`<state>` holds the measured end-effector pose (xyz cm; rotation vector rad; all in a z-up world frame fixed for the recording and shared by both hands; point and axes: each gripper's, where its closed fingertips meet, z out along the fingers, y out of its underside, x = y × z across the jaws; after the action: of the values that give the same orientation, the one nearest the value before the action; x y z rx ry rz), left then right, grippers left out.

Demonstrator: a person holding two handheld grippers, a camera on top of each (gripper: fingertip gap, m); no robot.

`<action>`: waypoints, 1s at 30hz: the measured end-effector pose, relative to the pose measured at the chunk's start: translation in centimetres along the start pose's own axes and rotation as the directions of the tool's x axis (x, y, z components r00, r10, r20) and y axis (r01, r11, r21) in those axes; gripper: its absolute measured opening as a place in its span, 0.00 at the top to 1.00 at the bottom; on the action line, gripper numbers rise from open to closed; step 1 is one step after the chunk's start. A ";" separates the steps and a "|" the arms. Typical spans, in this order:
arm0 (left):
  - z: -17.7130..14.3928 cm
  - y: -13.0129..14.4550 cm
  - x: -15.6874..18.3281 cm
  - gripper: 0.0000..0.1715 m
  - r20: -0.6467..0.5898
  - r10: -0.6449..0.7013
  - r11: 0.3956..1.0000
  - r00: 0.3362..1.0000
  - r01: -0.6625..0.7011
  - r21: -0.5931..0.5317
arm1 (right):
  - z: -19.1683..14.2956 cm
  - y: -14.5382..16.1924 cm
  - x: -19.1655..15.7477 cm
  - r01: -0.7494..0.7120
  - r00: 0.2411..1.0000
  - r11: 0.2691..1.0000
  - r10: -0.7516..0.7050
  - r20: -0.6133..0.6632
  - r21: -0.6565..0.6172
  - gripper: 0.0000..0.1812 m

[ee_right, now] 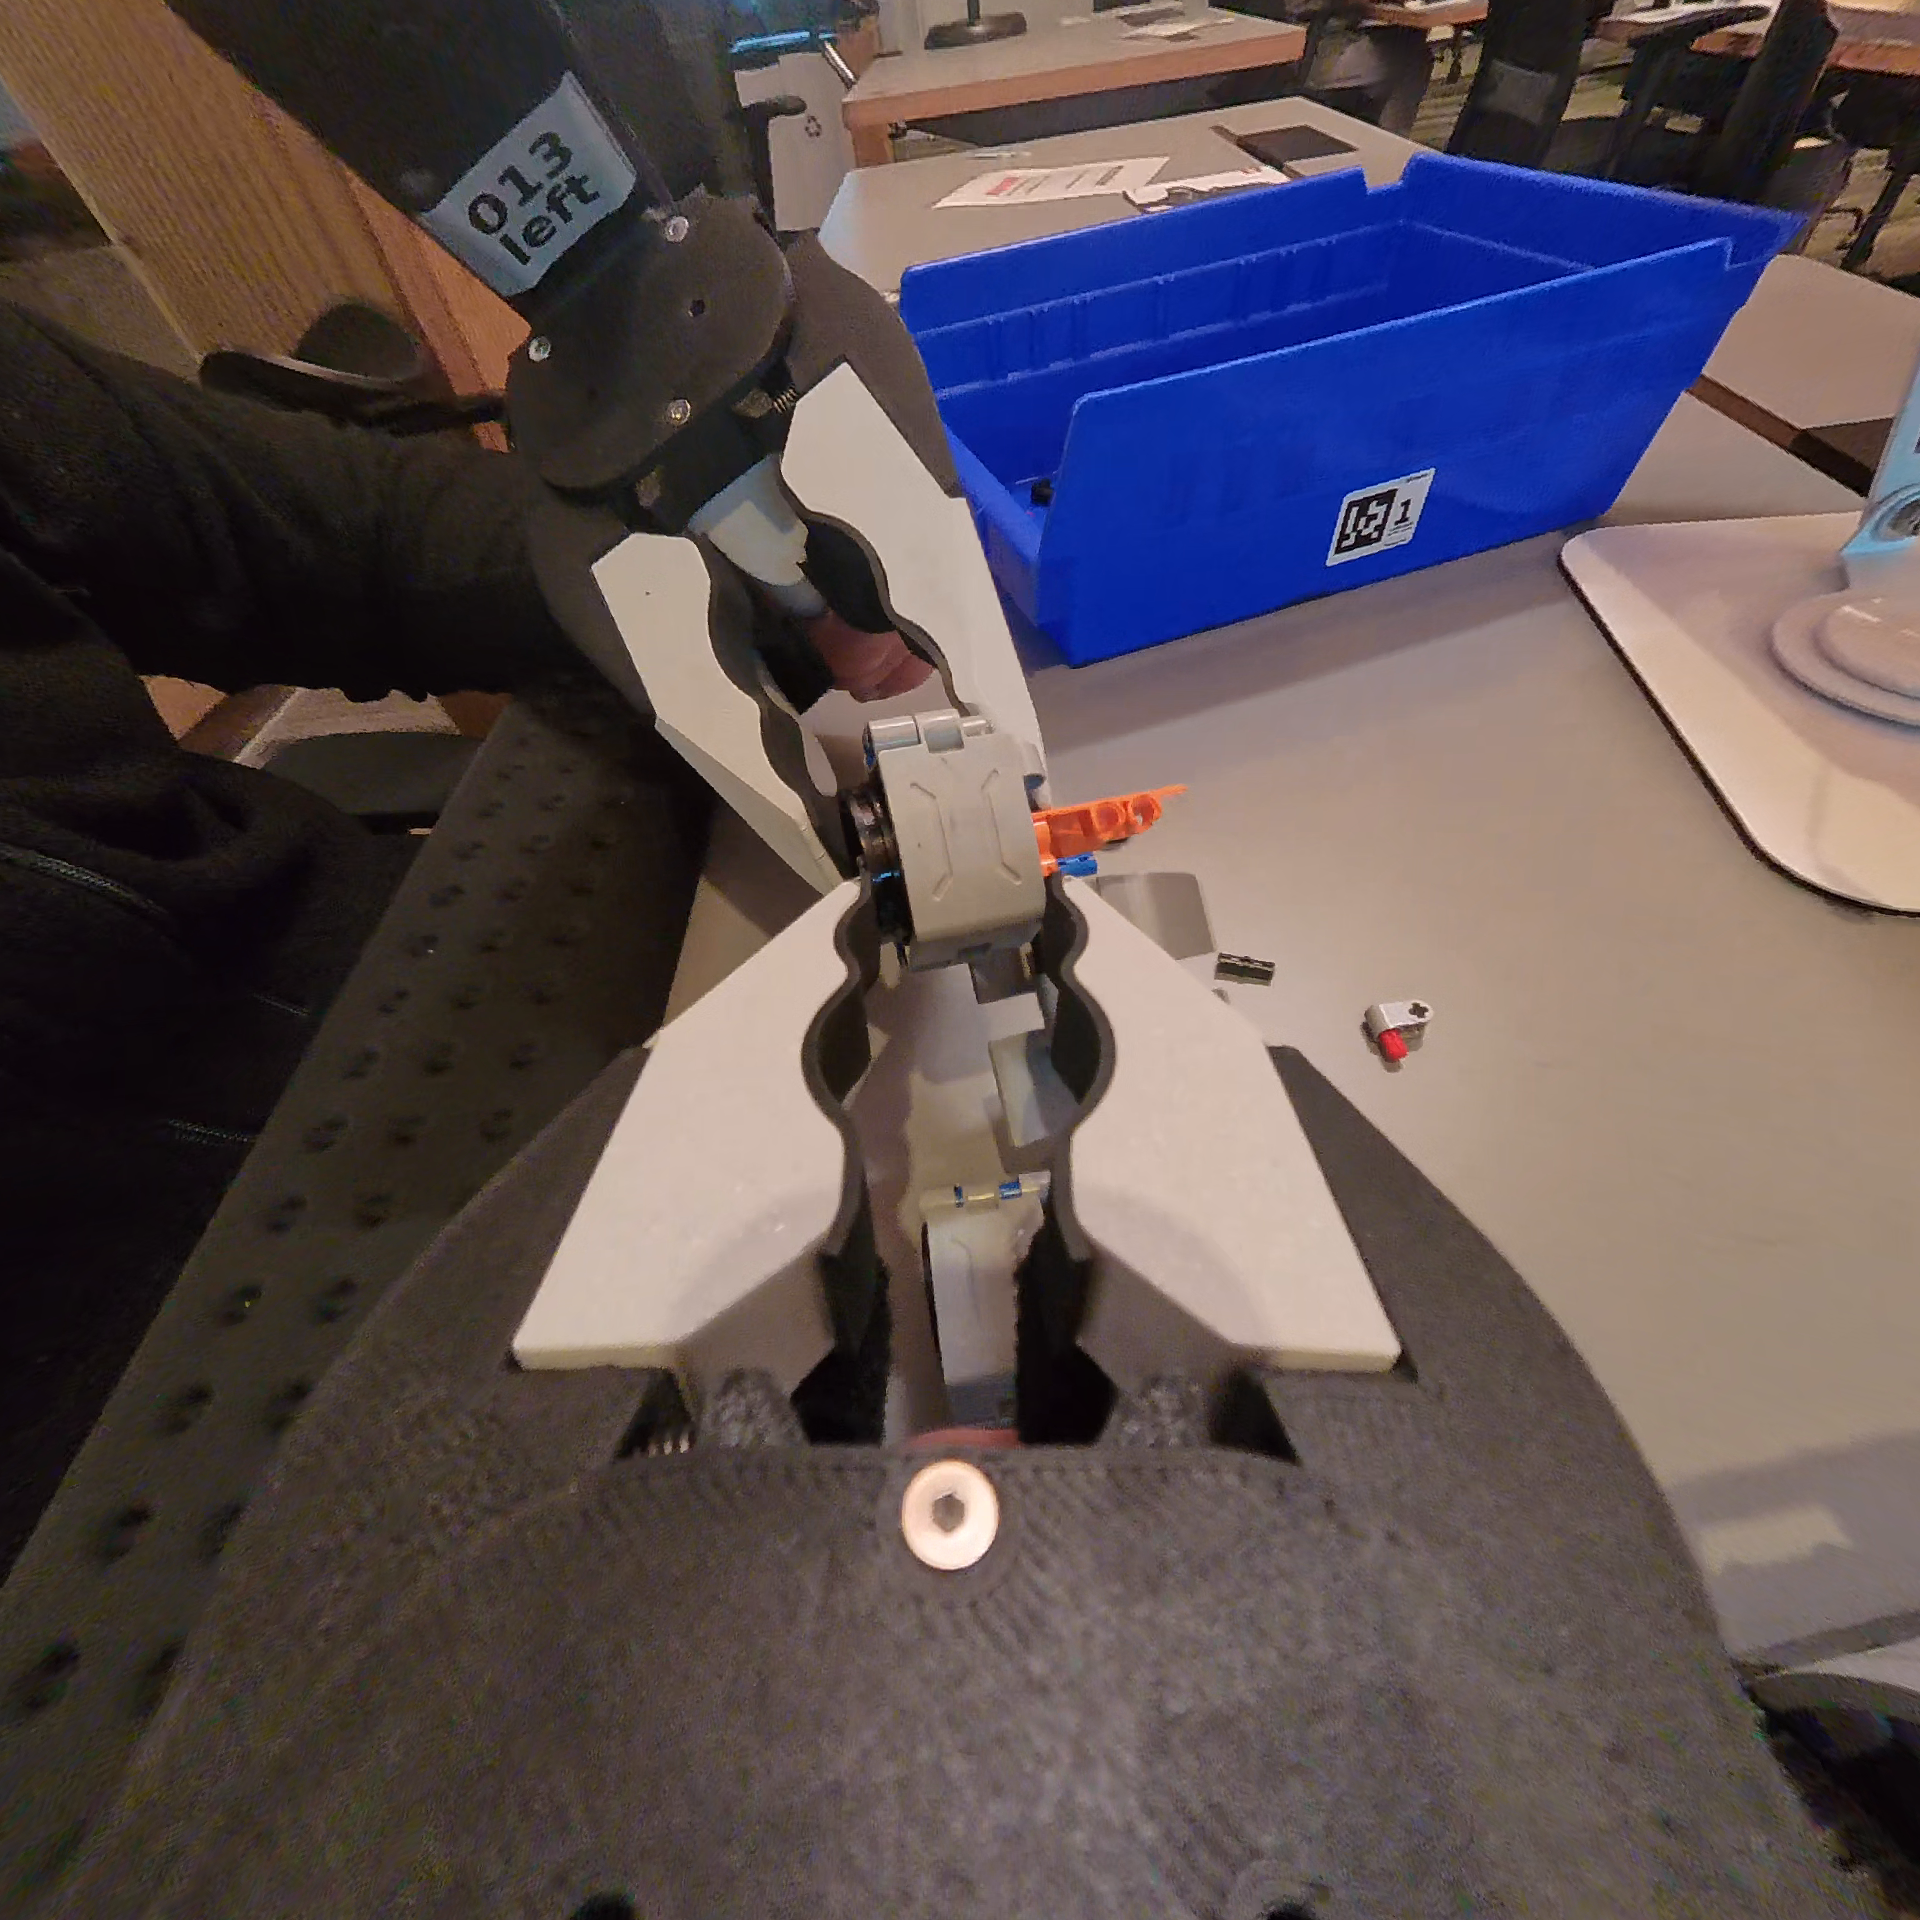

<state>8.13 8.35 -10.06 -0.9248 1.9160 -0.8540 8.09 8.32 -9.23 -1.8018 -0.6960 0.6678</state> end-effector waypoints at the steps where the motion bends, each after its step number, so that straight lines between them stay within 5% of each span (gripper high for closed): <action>1: 0.0 0.0 0.0 0.79 0.007 0.013 1.000 1.000 -0.013 -0.004 | 0.0 0.0 0.0 -0.010 1.000 1.000 0.010 0.009 0.002 0.84; 15: -0.1 0.1 -0.2 0.79 0.155 0.274 0.959 0.949 -0.258 -0.116 | 0.0 0.5 0.0 0.138 0.989 0.988 -0.141 -0.051 -0.066 0.83; 30: -0.4 0.0 -0.9 0.79 0.228 0.397 0.916 0.889 -0.370 -0.152 | -0.1 0.0 0.2 0.416 0.868 0.891 -0.449 -0.211 -0.183 0.84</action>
<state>8.12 9.19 -9.59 -0.6430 1.8416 -0.3825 8.31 8.40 -9.26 -1.7247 -0.9513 0.0917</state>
